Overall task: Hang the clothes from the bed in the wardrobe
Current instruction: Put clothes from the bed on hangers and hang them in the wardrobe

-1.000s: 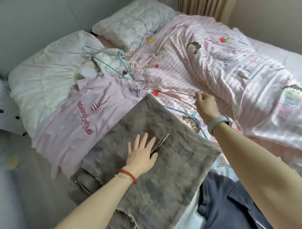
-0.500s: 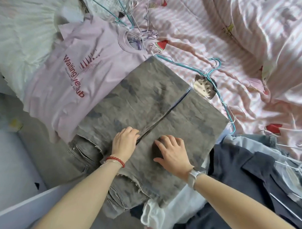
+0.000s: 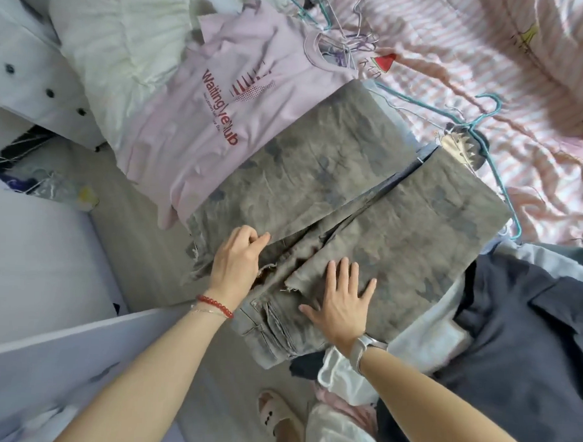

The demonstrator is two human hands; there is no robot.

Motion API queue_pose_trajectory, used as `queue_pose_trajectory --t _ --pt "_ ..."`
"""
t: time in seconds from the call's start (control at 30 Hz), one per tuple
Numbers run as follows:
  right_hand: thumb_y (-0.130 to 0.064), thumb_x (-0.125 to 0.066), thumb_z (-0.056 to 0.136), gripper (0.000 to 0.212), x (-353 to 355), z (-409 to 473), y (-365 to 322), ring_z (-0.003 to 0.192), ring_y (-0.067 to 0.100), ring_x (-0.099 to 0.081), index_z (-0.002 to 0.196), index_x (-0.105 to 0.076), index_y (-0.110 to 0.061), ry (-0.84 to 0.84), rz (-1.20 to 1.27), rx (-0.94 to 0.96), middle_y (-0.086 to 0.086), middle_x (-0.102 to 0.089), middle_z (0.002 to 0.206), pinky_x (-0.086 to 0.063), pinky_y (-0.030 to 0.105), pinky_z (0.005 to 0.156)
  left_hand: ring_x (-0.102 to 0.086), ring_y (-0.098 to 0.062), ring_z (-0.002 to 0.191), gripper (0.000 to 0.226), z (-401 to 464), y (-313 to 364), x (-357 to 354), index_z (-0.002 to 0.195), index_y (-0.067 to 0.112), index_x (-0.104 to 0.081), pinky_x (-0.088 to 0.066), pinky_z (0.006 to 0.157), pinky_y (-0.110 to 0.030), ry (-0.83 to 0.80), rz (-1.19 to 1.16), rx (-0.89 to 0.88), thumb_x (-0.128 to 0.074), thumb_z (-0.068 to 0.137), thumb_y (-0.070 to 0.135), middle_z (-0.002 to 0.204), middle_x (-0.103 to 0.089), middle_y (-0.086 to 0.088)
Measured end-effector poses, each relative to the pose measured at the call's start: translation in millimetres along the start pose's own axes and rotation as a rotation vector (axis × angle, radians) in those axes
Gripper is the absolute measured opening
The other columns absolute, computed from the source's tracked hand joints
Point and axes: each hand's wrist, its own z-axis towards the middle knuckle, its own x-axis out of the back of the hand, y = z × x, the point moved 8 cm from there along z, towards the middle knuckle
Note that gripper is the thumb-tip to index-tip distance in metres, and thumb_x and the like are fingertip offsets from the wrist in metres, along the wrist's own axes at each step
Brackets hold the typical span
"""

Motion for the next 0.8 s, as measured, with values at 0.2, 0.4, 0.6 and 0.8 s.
queue_pose_trajectory --t 0.2,0.4,0.6,0.8 --pt "-0.031 -0.049 0.087 0.044 1.9 6.6 -3.2 0.132 0.031 -0.026 0.126 -0.043 -0.011 0.090 -0.128 0.000 0.013 -0.038 0.137 -0.016 0.058 0.105 -0.043 -0.024 0.113 0.043 -57.6 -49.8 -48.9 0.139 0.022 -0.040 -0.034 0.089 -0.036 -0.248 0.183 0.187 -0.043 0.096 0.017 0.121 -0.052 -0.004" --pt "-0.018 -0.047 0.092 0.021 40.6 -24.8 -23.2 0.095 0.033 -0.055 0.101 -0.060 -0.004 0.255 0.176 0.121 0.013 -0.060 0.099 -0.041 0.039 0.075 -0.029 -0.023 0.132 0.049 -91.1 -61.0 -73.7 0.145 0.023 -0.023 -0.029 0.104 -0.039 -0.300 -0.023 0.270 -0.035 0.098 0.031 0.146 -0.033 -0.005" --pt "-0.023 -0.052 0.091 0.025 47.4 -72.7 -129.8 0.096 0.031 -0.057 0.107 -0.059 -0.005 0.167 0.396 0.375 0.011 -0.060 0.103 -0.050 0.042 0.072 -0.043 -0.028 0.123 0.044 -153.7 -108.9 -39.5 0.140 0.017 -0.037 -0.038 0.098 -0.042 -0.079 -0.280 0.534 -0.040 0.097 0.023 0.139 -0.041 -0.007" --pt "-0.037 -0.039 0.095 0.059 -32.1 -77.5 -153.2 0.143 0.027 -0.001 0.146 -0.013 -0.022 -0.359 0.035 0.319 0.006 -0.005 0.155 -0.012 0.048 0.115 -0.034 -0.027 0.131 0.045 -236.2 -162.6 -11.0 0.142 0.015 -0.031 -0.030 0.106 -0.041 -0.122 -0.151 0.684 -0.036 0.098 0.025 0.145 -0.034 -0.010"
